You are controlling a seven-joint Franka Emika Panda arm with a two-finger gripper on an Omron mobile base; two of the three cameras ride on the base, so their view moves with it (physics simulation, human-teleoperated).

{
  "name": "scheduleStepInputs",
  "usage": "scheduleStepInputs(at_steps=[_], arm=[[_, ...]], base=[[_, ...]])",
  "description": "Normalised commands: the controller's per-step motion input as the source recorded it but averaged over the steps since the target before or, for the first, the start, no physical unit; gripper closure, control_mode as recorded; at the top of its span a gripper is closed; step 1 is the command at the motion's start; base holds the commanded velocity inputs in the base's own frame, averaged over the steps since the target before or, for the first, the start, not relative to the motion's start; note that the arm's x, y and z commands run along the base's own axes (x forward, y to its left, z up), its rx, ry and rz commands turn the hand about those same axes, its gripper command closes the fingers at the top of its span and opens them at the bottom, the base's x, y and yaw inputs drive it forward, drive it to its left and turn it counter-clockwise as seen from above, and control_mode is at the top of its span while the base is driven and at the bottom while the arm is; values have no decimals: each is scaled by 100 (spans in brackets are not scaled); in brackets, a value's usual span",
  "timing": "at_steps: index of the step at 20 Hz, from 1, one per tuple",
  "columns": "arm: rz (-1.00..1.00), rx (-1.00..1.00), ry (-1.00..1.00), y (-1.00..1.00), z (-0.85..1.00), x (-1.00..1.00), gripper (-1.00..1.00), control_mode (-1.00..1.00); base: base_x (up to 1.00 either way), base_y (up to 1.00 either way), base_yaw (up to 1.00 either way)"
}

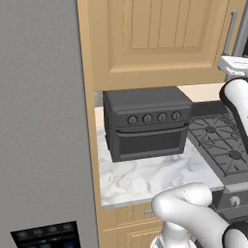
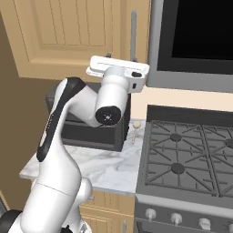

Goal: Pick the bar soap and spray from the cabinet and place them on the counter.

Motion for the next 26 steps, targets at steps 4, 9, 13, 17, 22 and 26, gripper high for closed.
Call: scheduleStepInputs(at_steps=[4, 9, 13, 17, 22, 26], arm=[[0, 2, 0, -3, 0, 15, -100, -100], [0, 2, 0, -4, 0, 17, -100, -100], [0, 2, 0, -13, 0, 14, -100, -100], [0, 3, 0, -17, 0, 12, -100, -100], [0, 3, 0, -10, 0, 16, -100, -100], [0, 1, 0, 0, 0, 17, -100, -100]], base=[[0, 0, 0], [0, 0, 0], [0, 0, 0], [0, 0, 0], [0, 0, 0], [0, 0, 0]])
